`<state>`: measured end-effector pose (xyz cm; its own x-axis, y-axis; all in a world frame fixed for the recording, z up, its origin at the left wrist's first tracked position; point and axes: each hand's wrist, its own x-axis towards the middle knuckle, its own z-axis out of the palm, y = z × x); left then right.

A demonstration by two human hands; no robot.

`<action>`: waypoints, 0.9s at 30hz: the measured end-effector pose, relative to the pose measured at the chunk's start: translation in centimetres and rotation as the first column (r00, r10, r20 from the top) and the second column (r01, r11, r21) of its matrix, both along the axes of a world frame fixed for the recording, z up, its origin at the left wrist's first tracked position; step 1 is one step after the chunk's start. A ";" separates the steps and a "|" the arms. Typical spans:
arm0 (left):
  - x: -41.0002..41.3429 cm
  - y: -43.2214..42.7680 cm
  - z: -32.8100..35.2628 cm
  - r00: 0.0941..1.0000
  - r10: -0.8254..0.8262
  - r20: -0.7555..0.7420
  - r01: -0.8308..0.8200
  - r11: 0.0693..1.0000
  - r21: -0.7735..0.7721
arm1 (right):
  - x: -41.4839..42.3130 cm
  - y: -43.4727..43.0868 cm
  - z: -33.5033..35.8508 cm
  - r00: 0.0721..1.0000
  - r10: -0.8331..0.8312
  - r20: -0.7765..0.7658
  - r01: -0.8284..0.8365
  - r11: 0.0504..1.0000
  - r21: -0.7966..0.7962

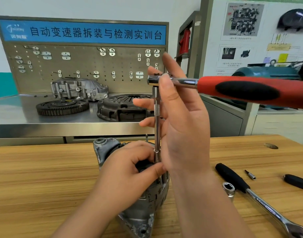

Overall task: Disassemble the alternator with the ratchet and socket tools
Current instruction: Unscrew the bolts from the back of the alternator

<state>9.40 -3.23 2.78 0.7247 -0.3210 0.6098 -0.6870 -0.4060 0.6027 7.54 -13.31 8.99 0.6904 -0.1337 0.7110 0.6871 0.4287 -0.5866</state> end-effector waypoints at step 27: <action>-0.3 0.2 0.3 0.992 -0.100 -0.073 0.099 0.995 -0.018 | 0.2 -1.4 0.3 0.979 0.129 -0.155 -0.140 0.988 -0.061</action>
